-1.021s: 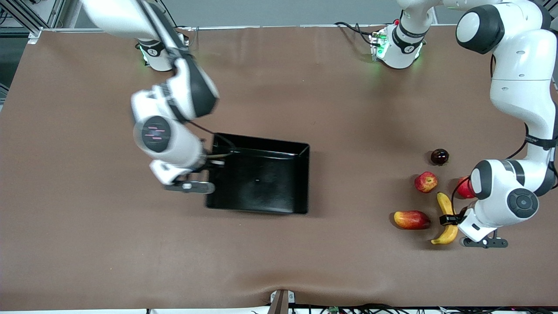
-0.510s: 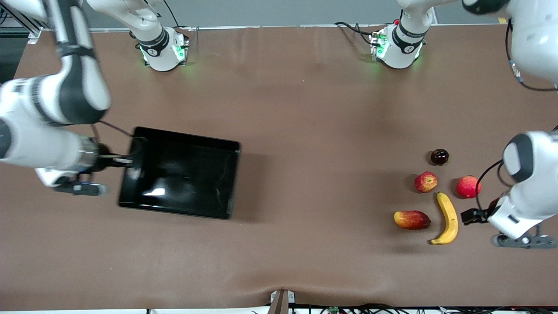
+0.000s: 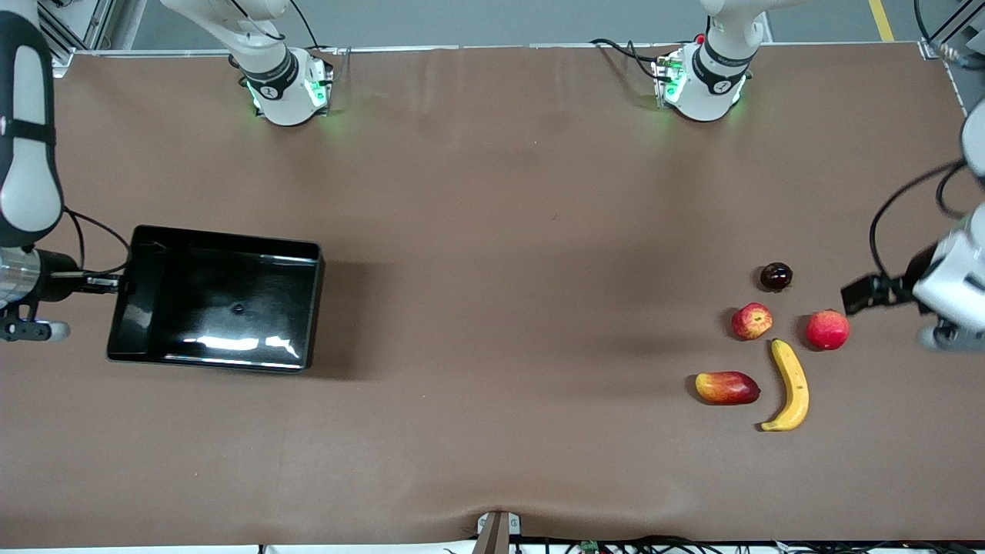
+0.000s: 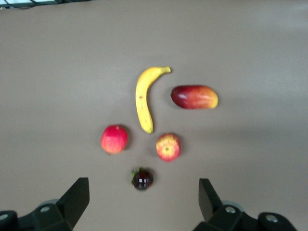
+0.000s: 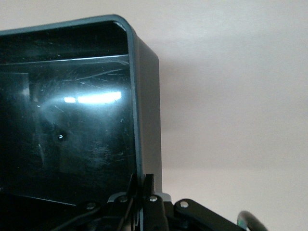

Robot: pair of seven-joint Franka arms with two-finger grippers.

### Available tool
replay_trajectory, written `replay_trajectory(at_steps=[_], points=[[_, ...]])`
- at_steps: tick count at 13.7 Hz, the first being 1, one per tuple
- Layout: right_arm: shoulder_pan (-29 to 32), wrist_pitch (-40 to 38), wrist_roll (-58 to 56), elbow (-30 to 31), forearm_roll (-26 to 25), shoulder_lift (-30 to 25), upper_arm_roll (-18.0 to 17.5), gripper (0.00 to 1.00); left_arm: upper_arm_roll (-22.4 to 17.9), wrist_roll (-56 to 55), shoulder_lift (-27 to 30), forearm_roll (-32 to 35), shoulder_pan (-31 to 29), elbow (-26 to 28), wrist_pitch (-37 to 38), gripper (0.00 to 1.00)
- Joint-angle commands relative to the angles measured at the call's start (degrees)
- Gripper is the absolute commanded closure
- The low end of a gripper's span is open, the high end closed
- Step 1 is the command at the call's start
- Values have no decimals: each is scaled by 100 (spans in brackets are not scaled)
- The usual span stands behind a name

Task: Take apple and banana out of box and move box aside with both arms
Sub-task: 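Release the tray rim and raise the right gripper away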

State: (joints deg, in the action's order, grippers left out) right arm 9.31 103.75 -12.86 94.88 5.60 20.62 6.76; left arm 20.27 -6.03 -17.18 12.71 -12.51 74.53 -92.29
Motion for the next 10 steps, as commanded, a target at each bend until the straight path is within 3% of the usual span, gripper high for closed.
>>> replay_trajectory(at_steps=[1,7,9,10], points=[[666,774,-758,381,-23,213,-149,100,21,-83,652,-398,-41,359,255,0],[1152,1129,-1192,426,29,689,-158,100,-330,-118,1839,-1103,99,1572,194,0],[1152,1112,-1184,426,29,768,-158,100,-864,-126,1980,-1121,625,1626,211,0],[1160,1060,-1184,417,29,768,-158,48,-902,-127,1990,-1130,636,1643,238,0]])
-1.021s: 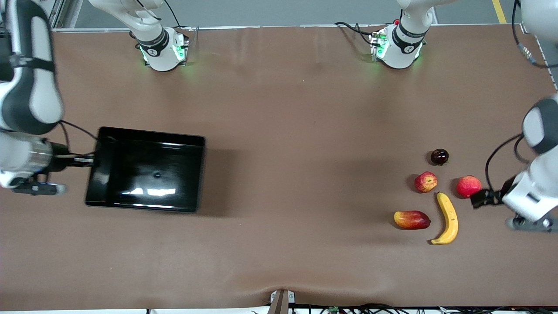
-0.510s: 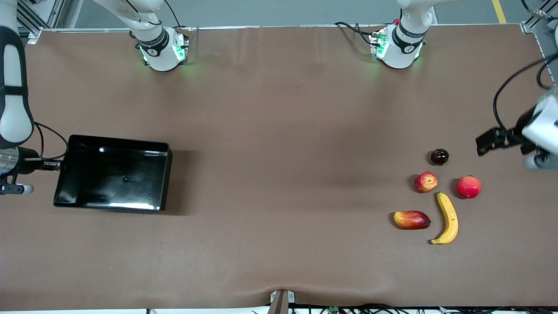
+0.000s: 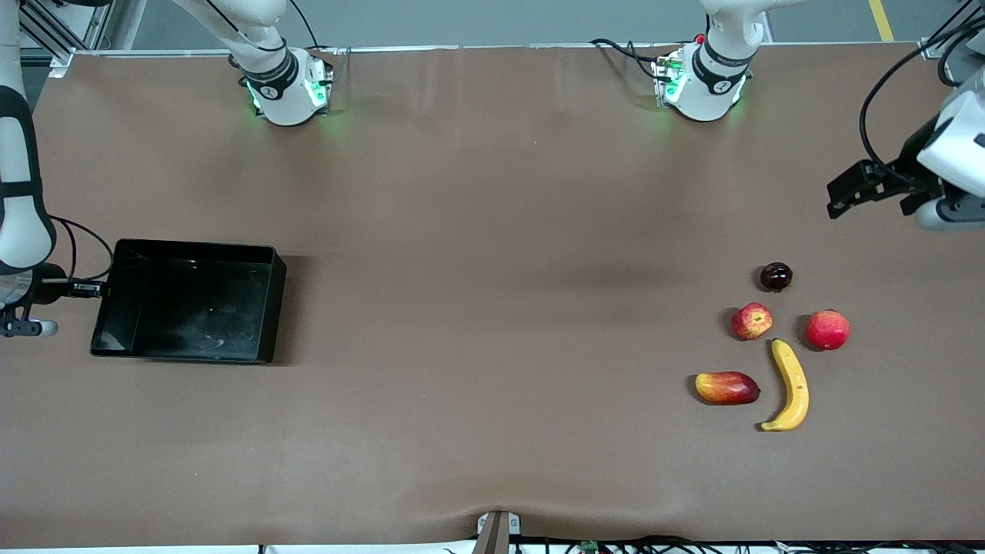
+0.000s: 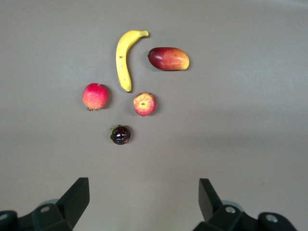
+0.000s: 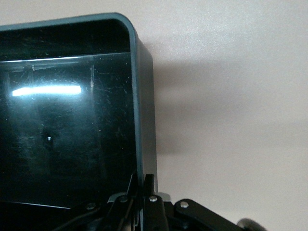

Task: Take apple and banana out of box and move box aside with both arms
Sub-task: 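Release the tray rim and raise the right gripper away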

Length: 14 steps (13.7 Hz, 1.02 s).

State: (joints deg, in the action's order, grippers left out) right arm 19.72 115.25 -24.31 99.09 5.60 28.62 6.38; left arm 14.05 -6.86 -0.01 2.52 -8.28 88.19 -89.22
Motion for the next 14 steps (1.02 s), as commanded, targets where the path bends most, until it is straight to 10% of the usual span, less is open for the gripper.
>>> replay_trajectory(at_steps=[1,14], points=[[94,-107,-30,-47,29,-50,-119,0,-280,-43,282,-199,187,312,-69,0],[-1565,-2120,-320,-3870,-681,-138,-225,0,-219,-105,282,-226,187,251,370,0]])
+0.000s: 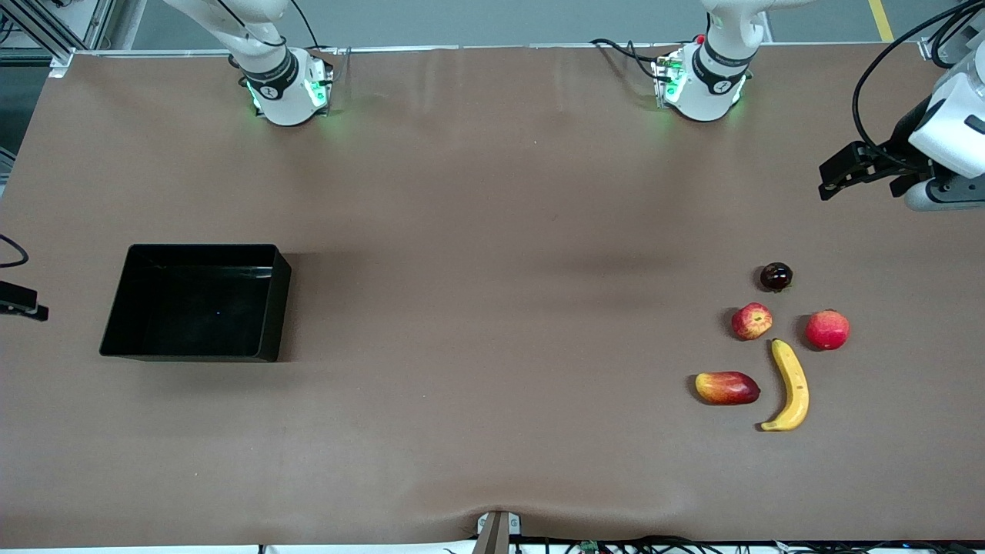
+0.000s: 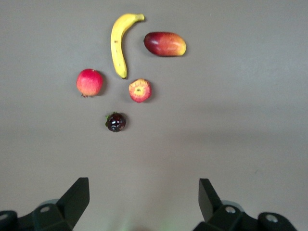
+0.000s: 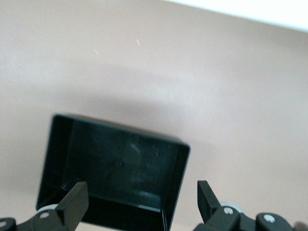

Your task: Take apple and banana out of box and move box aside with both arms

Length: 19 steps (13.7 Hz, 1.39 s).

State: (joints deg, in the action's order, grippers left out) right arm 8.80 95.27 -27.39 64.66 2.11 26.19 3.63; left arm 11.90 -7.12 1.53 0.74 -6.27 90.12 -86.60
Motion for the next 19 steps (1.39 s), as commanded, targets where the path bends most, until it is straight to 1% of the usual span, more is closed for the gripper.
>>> replay_trajectory(at_steps=[1,2,3,5,6,8,9,11,12,13,15,16,17,18,19], points=[[-728,-175,5,-428,-482,10,33,0,-3,-79,128,-30,-23,49,134,0],[-905,-211,232,-384,-440,-174,7,0,-3,-79,137,-21,-23,41,143,0],[-985,-333,800,-349,-379,-280,-11,0,-3,-79,128,-4,-23,40,143,0],[-1283,-1182,2144,-314,-395,-543,-20,0,6,-88,102,14,-23,49,117,0],[-1285,-1413,2220,-218,-396,-666,-20,0,6,-79,93,14,-23,49,90,0],[-1119,-1494,1994,142,-326,-1008,-20,0,6,-53,93,14,-23,32,73,0],[-1118,-1468,1670,500,-325,-1367,-11,0,-3,-35,58,31,-23,-21,73,0],[-987,-1232,1605,1344,-334,-2027,33,0,-3,35,-4,67,-23,-117,73,0],[-855,-1248,1597,1548,-334,-2204,33,0,-3,35,-47,58,-23,-144,64,0],[-828,-1387,1588,1602,-325,-2249,33,0,-3,36,-100,49,-32,-179,38,0],[-618,-1354,1579,1663,-325,-2250,33,0,-56,62,-144,49,-67,-232,37,0],[-495,-1101,1553,1916,-212,-2284,33,0,-56,44,-153,49,-67,-241,37,0],[-424,-759,1396,2197,-124,-2502,33,0,-56,-34,-153,49,-58,-249,46,0],[-441,-712,1316,2339,-175,-2583,24,0,-56,-52,-153,58,-32,-293,38,0],[-424,-799,1324,2349,-184,-2610,24,0,-47,-61,-170,58,-23,-320,46,0]])
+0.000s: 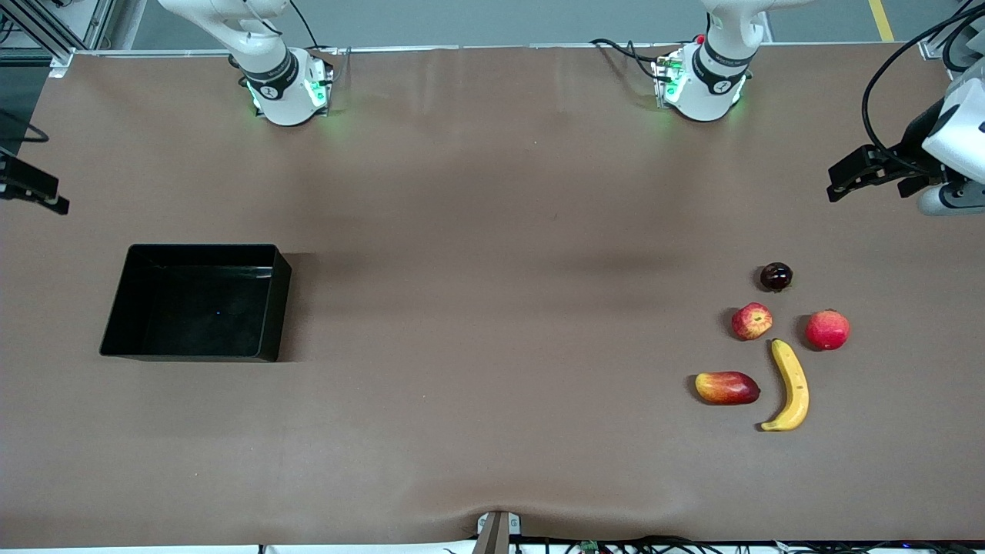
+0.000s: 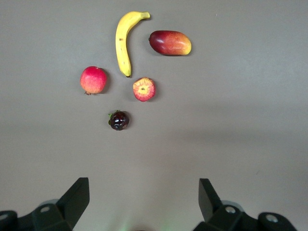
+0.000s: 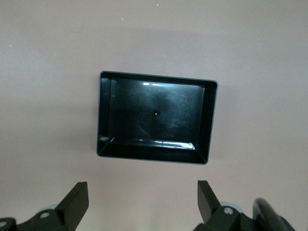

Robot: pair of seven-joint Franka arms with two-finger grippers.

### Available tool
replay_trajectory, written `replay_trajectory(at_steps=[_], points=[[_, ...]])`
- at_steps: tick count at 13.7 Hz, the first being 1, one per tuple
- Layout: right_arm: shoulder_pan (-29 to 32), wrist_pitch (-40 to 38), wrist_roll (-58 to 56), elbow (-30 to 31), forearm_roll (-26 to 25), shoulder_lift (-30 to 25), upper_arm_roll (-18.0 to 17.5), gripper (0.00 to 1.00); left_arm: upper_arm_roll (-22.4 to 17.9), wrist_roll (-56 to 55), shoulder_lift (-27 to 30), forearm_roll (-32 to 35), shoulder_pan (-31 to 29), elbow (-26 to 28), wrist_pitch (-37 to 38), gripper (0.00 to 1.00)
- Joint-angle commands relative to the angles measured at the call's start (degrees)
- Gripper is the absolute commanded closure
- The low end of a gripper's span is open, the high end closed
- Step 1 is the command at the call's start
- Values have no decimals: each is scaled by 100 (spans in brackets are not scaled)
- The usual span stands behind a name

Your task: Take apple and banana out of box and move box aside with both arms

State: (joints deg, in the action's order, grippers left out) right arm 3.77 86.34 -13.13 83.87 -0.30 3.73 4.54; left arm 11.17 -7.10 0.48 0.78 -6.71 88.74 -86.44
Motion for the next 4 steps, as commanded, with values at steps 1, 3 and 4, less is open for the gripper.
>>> replay_trajectory(at_steps=[1,3,4], points=[[124,24,-102,384,65,-399,-50,0,35,-54,-66,54,20,-199,30,0],[133,15,-102,297,100,-443,-102,0,43,-46,-57,54,-6,-217,39,0],[90,-168,-76,348,83,-539,-119,0,35,-46,-49,45,-6,-217,48,0]])
